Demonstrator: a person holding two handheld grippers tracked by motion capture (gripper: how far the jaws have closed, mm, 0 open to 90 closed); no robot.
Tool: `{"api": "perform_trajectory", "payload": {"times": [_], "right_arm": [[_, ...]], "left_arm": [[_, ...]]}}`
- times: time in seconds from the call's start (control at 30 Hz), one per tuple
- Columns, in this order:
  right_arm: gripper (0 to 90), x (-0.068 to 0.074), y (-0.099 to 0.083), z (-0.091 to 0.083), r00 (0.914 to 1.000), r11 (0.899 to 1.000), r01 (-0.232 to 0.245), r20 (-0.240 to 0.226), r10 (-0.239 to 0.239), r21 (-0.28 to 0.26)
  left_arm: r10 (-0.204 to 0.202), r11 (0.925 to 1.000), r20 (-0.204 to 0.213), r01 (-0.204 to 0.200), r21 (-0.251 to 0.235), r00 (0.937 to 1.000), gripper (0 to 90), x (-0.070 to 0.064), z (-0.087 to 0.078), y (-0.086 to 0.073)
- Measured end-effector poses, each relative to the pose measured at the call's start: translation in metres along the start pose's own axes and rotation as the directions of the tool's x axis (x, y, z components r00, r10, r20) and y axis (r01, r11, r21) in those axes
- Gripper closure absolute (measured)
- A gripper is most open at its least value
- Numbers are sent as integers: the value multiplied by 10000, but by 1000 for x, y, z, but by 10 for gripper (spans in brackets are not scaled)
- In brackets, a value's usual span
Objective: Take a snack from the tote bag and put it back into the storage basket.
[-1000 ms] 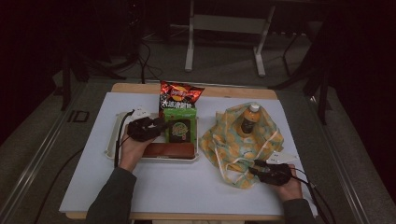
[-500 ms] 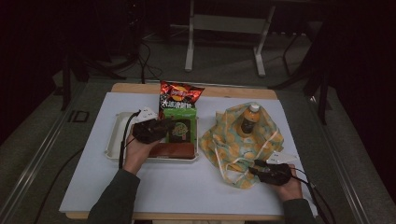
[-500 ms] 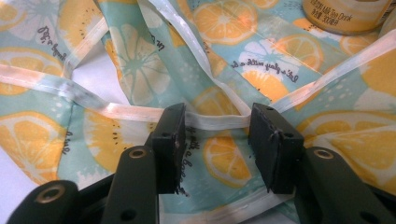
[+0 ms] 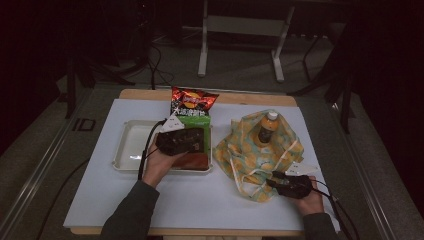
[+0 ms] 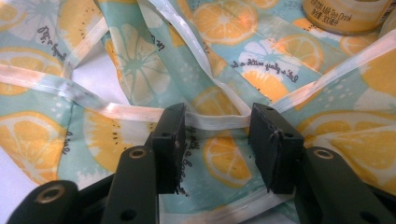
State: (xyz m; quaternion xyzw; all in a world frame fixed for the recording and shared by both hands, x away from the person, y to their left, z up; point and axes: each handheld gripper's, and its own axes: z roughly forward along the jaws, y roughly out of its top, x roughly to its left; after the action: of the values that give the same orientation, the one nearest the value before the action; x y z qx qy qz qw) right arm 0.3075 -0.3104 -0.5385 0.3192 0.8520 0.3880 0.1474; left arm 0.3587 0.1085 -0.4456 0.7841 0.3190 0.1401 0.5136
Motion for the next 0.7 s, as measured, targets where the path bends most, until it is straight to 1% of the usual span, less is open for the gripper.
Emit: {"api": "perform_trajectory", "payload": {"times": [0.03,0.1,0.27,0.37,0.5,0.7], "right_arm": [[561,0,0,0,10000,10000,0,3,0,0],[561,0,0,0,10000,10000,7,7,-7,1],[561,0,0,0,10000,10000,2,4,-2,1],[561,0,0,0,10000,10000,2,2,-2,2],[561,0,0,0,10000,10000,4,4,-4,2],[561,0,0,0,10000,10000,0,-1,0,1]], "left_arm": [[44,10000,152,-45,74,9999,681,-3,4,2],[144,9998,259,-148,152,9996,681,-7,8,5],[229,9994,475,-242,264,9986,678,-15,18,10],[180,9995,618,-196,263,9979,675,-19,22,12],[175,9995,729,-194,250,9972,675,-23,28,14],[304,9987,914,-339,369,9953,671,-31,38,18]]}}
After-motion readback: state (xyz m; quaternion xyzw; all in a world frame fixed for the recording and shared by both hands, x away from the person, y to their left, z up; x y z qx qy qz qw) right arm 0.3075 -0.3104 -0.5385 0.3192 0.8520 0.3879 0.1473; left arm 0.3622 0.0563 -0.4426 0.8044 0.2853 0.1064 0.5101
